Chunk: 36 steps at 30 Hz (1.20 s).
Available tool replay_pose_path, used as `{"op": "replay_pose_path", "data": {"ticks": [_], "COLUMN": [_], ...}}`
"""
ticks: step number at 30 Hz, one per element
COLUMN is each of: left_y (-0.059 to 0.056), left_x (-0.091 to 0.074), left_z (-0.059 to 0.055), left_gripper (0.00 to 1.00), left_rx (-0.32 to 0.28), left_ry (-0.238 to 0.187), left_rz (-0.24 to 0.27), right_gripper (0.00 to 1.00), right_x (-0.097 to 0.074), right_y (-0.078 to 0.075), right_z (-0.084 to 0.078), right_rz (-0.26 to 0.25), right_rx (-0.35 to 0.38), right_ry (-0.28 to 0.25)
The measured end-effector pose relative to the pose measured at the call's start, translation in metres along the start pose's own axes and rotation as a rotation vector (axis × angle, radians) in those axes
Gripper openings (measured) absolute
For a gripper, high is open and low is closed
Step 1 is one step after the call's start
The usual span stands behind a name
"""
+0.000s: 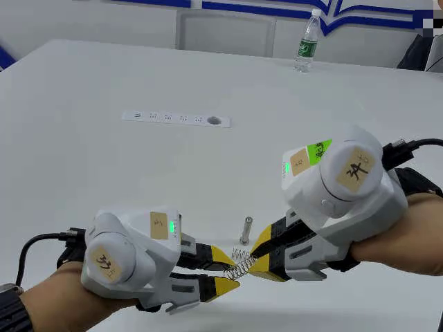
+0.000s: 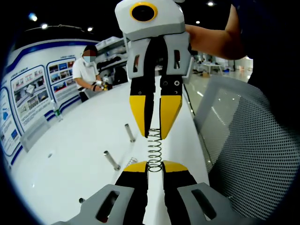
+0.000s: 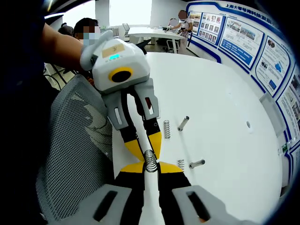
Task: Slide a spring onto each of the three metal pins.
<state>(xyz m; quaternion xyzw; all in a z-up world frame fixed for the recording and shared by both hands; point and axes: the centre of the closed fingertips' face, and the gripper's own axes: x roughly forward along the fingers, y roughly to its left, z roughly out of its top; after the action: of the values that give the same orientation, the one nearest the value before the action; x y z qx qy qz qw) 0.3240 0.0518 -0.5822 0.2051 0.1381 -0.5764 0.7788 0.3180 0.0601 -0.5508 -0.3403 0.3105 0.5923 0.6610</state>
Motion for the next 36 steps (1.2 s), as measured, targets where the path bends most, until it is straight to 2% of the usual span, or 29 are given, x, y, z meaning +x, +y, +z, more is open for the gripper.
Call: {"op": "replay_pose_path", "data": {"ticks": [8, 23, 29, 36], "left_y": [0.000, 0.001, 0.002, 0.007], "left_x": [0.002, 0.007, 0.004, -0.012], "left_z": [0.003, 0.005, 0.004, -0.003], "left_gripper": [0.11, 0.13, 0.20, 0.28], "left_rx": [-0.001, -0.014, -0.038, -0.113], "left_ry": [-0.007, -0.023, -0.023, -0.042], "left_rz": [0.000, -0.004, 0.001, 0.040], "right_gripper": [0.11, 0.11, 0.11, 0.11], "right_x": [0.001, 0.001, -0.002, -0.013], "right_y": [0.000, -0.003, -0.009, -0.021], "right_z": [0.011, 0.013, 0.010, 0.002], "right_rz": [-0.004, -0.016, -0.032, -0.059], "right_rx": [-0.018, -0.025, -0.021, -0.001], "right_ry": [-0.023, -0.024, -0.019, -0.008]}}
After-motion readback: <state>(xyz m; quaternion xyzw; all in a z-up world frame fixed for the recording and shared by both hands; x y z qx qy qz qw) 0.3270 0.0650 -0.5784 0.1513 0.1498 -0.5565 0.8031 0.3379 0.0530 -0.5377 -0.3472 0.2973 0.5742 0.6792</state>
